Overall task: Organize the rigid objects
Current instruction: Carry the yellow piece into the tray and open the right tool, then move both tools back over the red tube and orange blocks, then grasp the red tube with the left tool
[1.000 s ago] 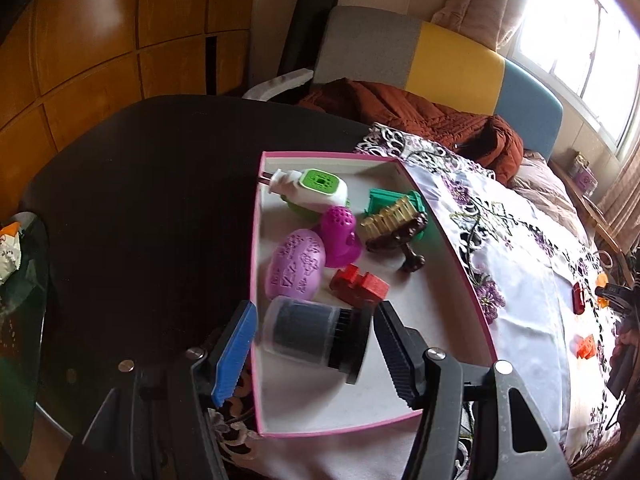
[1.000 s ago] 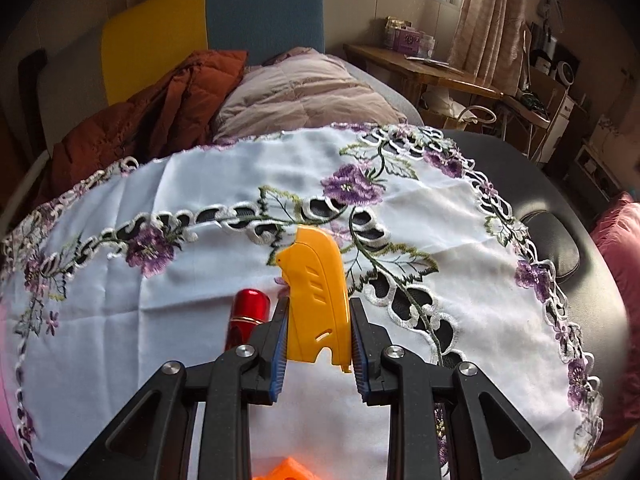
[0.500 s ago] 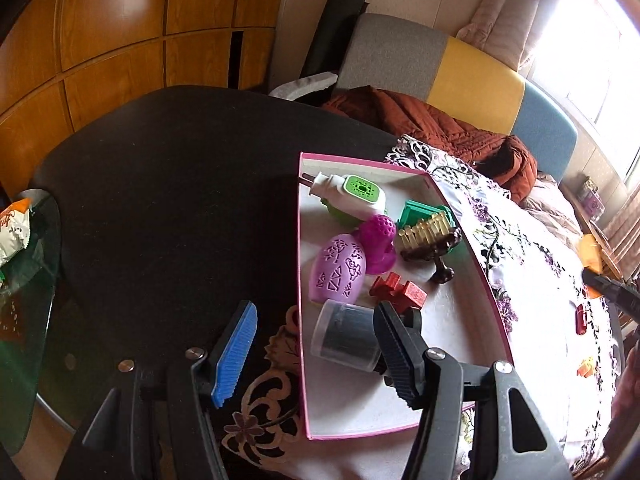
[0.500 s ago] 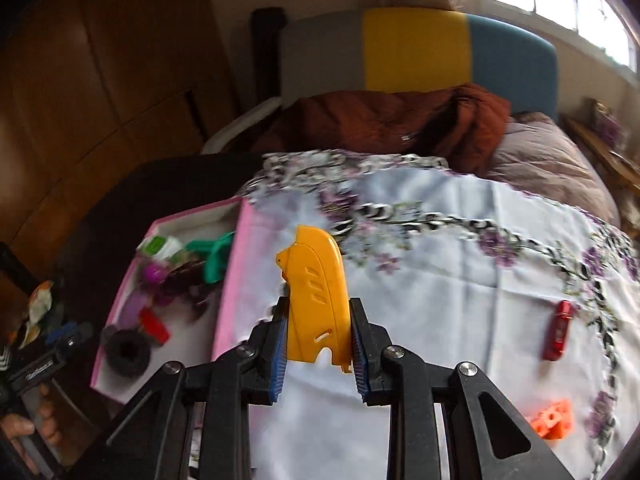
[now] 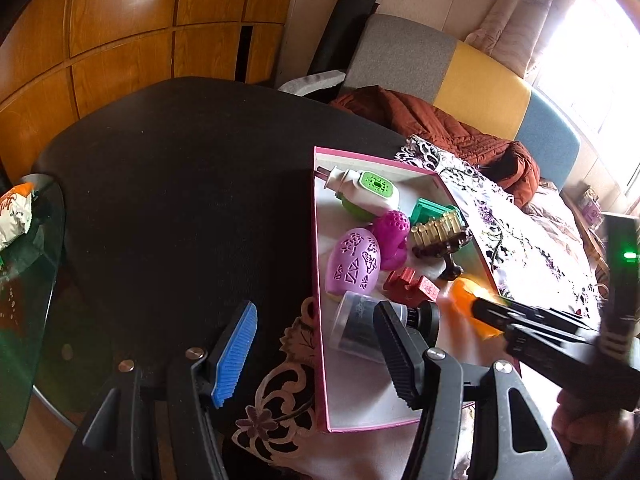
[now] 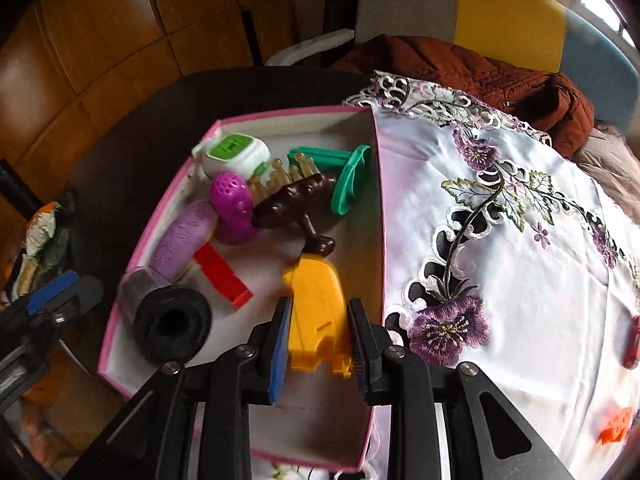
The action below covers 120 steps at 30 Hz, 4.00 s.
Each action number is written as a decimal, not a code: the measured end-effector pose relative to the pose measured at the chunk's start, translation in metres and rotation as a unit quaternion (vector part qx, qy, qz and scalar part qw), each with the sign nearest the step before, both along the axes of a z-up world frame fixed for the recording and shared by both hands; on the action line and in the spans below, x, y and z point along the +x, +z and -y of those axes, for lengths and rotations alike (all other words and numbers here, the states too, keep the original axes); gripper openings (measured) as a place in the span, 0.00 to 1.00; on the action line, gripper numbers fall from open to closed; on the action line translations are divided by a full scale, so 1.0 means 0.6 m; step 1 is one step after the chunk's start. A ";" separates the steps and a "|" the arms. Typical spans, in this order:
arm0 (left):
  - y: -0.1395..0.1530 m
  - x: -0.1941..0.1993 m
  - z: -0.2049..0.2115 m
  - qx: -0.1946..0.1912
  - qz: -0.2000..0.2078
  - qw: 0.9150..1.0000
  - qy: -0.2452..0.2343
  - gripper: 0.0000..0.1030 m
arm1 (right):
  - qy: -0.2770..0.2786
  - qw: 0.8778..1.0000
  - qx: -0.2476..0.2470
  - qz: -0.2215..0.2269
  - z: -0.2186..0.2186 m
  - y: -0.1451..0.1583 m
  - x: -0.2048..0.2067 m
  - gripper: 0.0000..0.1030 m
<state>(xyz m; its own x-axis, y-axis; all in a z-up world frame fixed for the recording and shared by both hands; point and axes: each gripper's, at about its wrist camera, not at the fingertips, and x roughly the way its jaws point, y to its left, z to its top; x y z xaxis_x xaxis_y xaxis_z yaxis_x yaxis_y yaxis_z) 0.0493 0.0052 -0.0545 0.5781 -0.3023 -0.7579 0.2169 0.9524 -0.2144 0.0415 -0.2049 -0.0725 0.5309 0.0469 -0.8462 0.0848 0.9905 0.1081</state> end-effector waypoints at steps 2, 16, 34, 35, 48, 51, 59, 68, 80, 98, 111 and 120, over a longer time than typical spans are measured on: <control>0.000 -0.001 -0.001 0.001 0.000 1.000 -0.001 0.59 | 0.003 1.000 -0.008 0.002 0.000 -0.008 0.005 0.27; 0.004 -0.004 -0.006 0.007 0.008 1.000 0.006 0.59 | 0.023 0.999 -0.017 0.016 -0.025 -0.003 -0.007 0.64; 0.028 -0.030 0.024 0.027 0.037 0.999 -0.026 0.59 | -0.040 0.996 -0.027 0.073 0.078 0.069 -0.079 0.77; 0.028 -0.032 0.028 0.029 0.038 0.998 -0.030 0.59 | -0.048 0.996 -0.029 0.075 0.091 0.072 -0.084 0.77; 0.035 -0.058 0.088 0.055 0.051 0.994 -0.085 0.60 | -0.191 0.976 -0.063 0.079 0.301 0.104 -0.181 0.81; 0.036 -0.065 0.104 0.060 0.053 0.992 -0.100 0.60 | -0.227 0.968 -0.069 0.077 0.353 0.107 -0.211 0.81; 0.040 -0.079 0.154 0.071 0.057 0.986 -0.138 0.60 | -0.377 0.919 -0.071 0.085 0.501 0.088 -0.298 0.82; 0.033 -0.097 0.238 0.080 0.049 0.975 -0.200 0.59 | -0.520 0.846 0.056 0.103 0.587 0.058 -0.386 0.82; 0.035 -0.128 0.376 0.067 0.044 0.951 -0.298 0.59 | -0.565 0.810 0.107 0.110 0.607 0.044 -0.422 0.83; 0.010 -0.157 0.725 0.037 -0.007 0.881 -0.472 0.59 | -0.574 0.795 0.147 0.130 0.619 0.040 -0.437 0.83; -0.053 -0.162 0.880 0.072 -0.034 0.866 -0.493 0.59 | -0.569 0.796 0.156 0.133 0.622 0.039 -0.435 0.83; -0.084 -0.147 0.845 0.090 -0.037 0.876 -0.473 0.25 | -0.566 0.798 0.160 0.129 0.625 0.033 -0.433 0.83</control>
